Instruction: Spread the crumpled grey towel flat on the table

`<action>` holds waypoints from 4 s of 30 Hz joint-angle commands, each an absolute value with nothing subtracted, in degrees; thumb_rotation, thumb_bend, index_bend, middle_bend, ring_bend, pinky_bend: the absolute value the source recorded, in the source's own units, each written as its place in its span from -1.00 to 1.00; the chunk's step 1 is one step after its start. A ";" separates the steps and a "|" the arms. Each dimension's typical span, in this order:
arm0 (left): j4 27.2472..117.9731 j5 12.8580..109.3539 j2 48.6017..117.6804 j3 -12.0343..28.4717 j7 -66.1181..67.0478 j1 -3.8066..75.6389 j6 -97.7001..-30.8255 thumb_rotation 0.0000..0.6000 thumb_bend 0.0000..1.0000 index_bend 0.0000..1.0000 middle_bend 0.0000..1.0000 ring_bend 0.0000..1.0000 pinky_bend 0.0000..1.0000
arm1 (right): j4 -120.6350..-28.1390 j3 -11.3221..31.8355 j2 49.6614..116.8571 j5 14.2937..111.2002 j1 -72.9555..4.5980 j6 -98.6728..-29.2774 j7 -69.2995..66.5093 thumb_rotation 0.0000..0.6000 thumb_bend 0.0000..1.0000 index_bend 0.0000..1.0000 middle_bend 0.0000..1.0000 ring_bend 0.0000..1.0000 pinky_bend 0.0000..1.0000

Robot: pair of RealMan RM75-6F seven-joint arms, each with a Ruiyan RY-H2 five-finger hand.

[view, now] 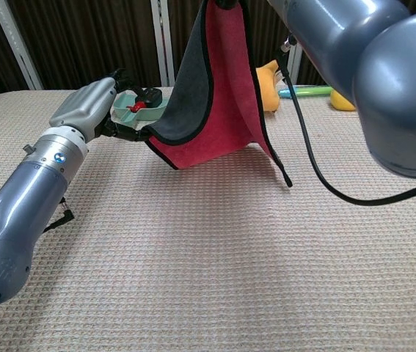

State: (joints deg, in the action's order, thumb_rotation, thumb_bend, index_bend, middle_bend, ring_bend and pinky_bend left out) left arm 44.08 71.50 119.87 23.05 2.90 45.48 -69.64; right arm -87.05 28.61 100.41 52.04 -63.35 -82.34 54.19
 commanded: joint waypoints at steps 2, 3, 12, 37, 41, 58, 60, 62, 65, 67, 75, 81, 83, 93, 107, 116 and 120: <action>44.76 73.08 119.06 21.65 0.93 45.93 -69.49 1.00 -0.61 -0.23 -0.99 -1.00 -0.85 | -87.22 28.54 100.37 52.03 -63.27 -82.41 54.30 1.00 0.09 0.30 -0.56 -0.75 -0.86; 44.90 73.16 119.04 21.58 0.78 45.95 -69.53 1.00 -0.59 -0.17 -0.98 -1.00 -0.85 | -87.27 28.50 100.36 52.05 -63.25 -82.42 54.31 1.00 0.09 0.31 -0.56 -0.75 -0.86; 47.32 74.95 118.20 20.01 -1.04 46.00 -70.20 1.00 -0.47 0.00 -0.95 -1.00 -0.85 | -87.48 28.44 100.12 52.10 -63.02 -82.56 54.38 1.00 0.09 0.31 -0.56 -0.75 -0.86; 47.98 75.29 117.71 19.39 -2.17 46.00 -70.52 1.00 -0.12 0.05 -0.89 -1.00 -0.85 | -88.17 27.63 99.42 52.25 -62.12 -82.29 54.09 1.00 0.09 0.31 -0.56 -0.75 -0.86; 48.23 75.59 117.08 19.18 -2.29 45.60 -71.16 1.00 -0.12 0.05 -0.89 -1.00 -0.85 | -89.24 27.19 98.98 52.63 -61.75 -82.36 54.11 1.00 0.09 0.31 -0.56 -0.75 -0.86; 56.74 75.12 109.10 20.31 -1.48 42.69 -73.69 1.00 -0.12 0.06 -0.88 -1.00 -0.85 | -94.73 24.93 94.67 52.84 -57.14 -82.63 51.67 1.00 0.09 0.31 -0.56 -0.75 -0.86; 58.31 74.98 108.20 20.46 -1.09 42.45 -73.79 1.00 -0.12 0.06 -0.88 -1.00 -0.85 | -95.00 24.73 94.19 52.63 -56.43 -82.48 50.83 1.00 0.09 0.31 -0.56 -0.75 -0.86; 59.84 74.78 107.40 20.72 -0.65 42.30 -73.88 1.00 -0.12 0.06 -0.88 -1.00 -0.85 | -95.12 24.64 93.74 52.22 -55.71 -82.29 49.94 1.00 0.09 0.32 -0.56 -0.75 -0.86; 61.80 74.37 106.49 21.22 0.14 42.29 -73.88 1.00 -0.12 0.06 -0.88 -1.00 -0.85 | -95.09 24.57 93.02 51.68 -54.90 -81.84 48.91 1.00 0.09 0.32 -0.56 -0.75 -0.86; 63.11 73.99 105.99 21.68 0.79 42.44 -73.76 1.00 -0.12 0.06 -0.88 -1.00 -0.85 | -94.90 24.58 92.49 51.58 -54.41 -81.48 48.01 1.00 0.09 0.32 -0.56 -0.75 -0.86; 66.43 72.13 105.29 23.70 3.79 43.72 -73.17 1.00 -0.12 0.06 -0.88 -1.00 -0.85 | -93.15 25.40 90.61 51.48 -53.40 -79.90 44.78 1.00 0.09 0.32 -0.56 -0.75 -0.86; 67.63 71.09 105.14 24.92 5.28 44.95 -72.60 1.00 -0.12 0.05 -0.88 -1.00 -0.85 | -90.75 26.85 89.40 50.65 -53.30 -78.48 42.68 1.00 0.09 0.32 -0.56 -0.75 -0.86; 67.85 70.80 105.13 25.33 5.69 45.39 -72.50 1.00 -0.12 0.05 -0.88 -1.00 -0.85 | -90.09 27.35 88.99 50.60 -53.41 -77.91 41.88 1.00 0.09 0.32 -0.56 -0.75 -0.86; 69.12 69.31 105.20 28.57 7.80 48.89 -71.91 1.00 -0.12 0.05 -0.87 -1.00 -0.85 | -86.37 29.85 88.72 50.87 -55.74 -75.47 38.94 1.00 0.09 0.32 -0.56 -0.75 -0.86; 63.54 66.68 106.91 30.55 8.53 53.57 -69.09 1.00 -0.12 0.05 -0.87 -1.00 -0.85 | -75.53 30.71 92.55 50.12 -59.91 -70.85 34.96 1.00 0.09 0.32 -0.56 -0.75 -0.86; 56.78 65.83 109.40 30.72 6.54 56.69 -67.01 1.00 -0.12 0.05 -0.87 -1.00 -0.85 | -69.53 30.55 94.09 50.84 -61.27 -69.05 32.04 1.00 0.09 0.33 -0.56 -0.75 -0.86; 56.17 66.33 109.90 29.50 5.41 56.34 -67.43 1.00 -0.12 0.05 -0.87 -1.00 -0.85 | -70.42 29.78 93.32 51.54 -60.07 -69.94 31.46 1.00 0.09 0.33 -0.56 -0.75 -0.86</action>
